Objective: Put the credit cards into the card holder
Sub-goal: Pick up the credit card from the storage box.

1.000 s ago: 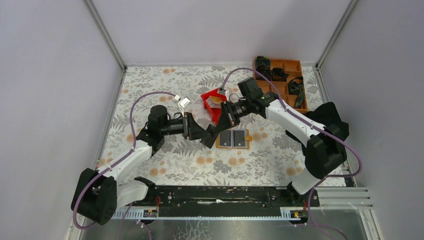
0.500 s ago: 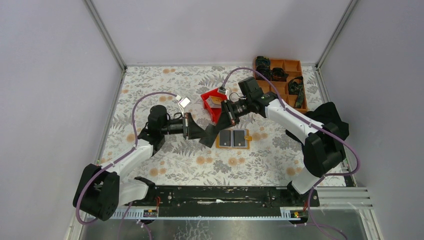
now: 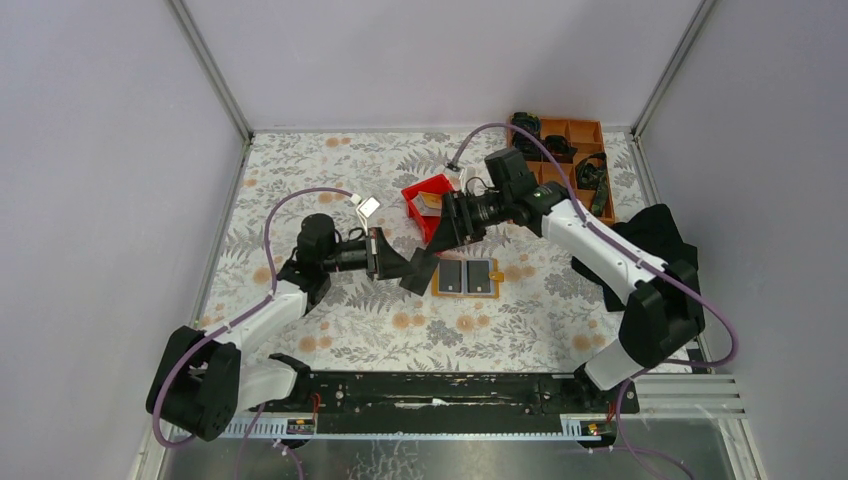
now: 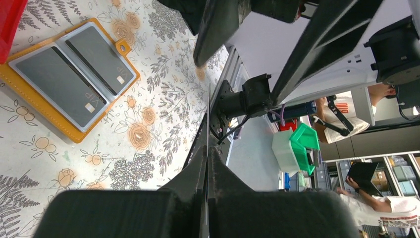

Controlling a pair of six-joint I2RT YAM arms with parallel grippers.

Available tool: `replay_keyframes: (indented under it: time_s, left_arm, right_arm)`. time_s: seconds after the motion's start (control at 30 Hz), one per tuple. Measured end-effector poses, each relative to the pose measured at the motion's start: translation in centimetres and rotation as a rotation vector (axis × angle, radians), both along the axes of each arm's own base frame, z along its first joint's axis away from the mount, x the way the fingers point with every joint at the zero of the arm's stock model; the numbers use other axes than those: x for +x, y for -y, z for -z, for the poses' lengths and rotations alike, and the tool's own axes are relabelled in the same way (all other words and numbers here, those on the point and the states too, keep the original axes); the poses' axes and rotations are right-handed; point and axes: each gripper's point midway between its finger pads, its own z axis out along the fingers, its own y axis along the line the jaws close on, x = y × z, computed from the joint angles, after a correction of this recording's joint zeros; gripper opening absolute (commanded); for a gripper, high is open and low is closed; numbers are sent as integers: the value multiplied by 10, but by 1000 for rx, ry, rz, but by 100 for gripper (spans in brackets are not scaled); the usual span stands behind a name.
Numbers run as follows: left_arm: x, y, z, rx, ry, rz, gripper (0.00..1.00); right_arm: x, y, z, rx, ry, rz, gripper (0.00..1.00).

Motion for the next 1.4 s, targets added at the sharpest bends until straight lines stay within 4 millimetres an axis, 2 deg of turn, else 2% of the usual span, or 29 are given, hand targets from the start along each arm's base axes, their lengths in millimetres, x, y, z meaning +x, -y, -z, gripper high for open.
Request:
replay_keyframes:
  time_s: [0.03,0.07,0.13,0.2,0.33,0.43,0.47,0.53,0.63,0.8,0.93,1.03,1.2,1.4]
  left_arm:
    - [1,0,0,1,-3,-10,0]
    - [2,0,0,1,-7,-18,0]
    - [6,-1,-2,1,-5,-42,0]
    - [9,-2,-6,-1,6,-76,0]
    - [19,-6,-14,-4,34,-156,0]
    - [28,-8,-16,-2,31,-212,0]
    - [30,-9,-15,1,25,-229,0]
    - [35,-10,-13,7,13,-262,0]
    - [43,-13,-12,10,-2,-313,0]
    - [53,-16,-17,-15,-36,-382,0]
    - [62,-14,-29,-88,-54,-417,0]
    - [66,-12,-30,-130,-83,-424,0]
    - [71,-9,-27,-171,-135,-426,0]
    - [74,-7,-33,-227,-152,-420,0]
  right_arm:
    - [4,2,0,-19,25,23,93]
    - [8,5,-1,-43,55,52,100]
    - [19,14,-3,-92,135,121,99]
    - [36,26,-13,-135,258,219,99]
    - [73,61,-52,-148,547,505,99]
    - [94,82,-76,-141,671,678,99]
    - [103,84,-83,-134,701,717,95]
    - [114,86,-84,-138,726,753,87]
    - [123,83,-72,-162,718,754,82]
    - [116,71,-51,-133,670,700,70]
    - [101,60,-32,-59,580,663,67]
    - [88,49,-24,0,503,624,66]
    - [74,33,-28,111,416,573,66]
    - [67,19,-35,206,352,525,64]
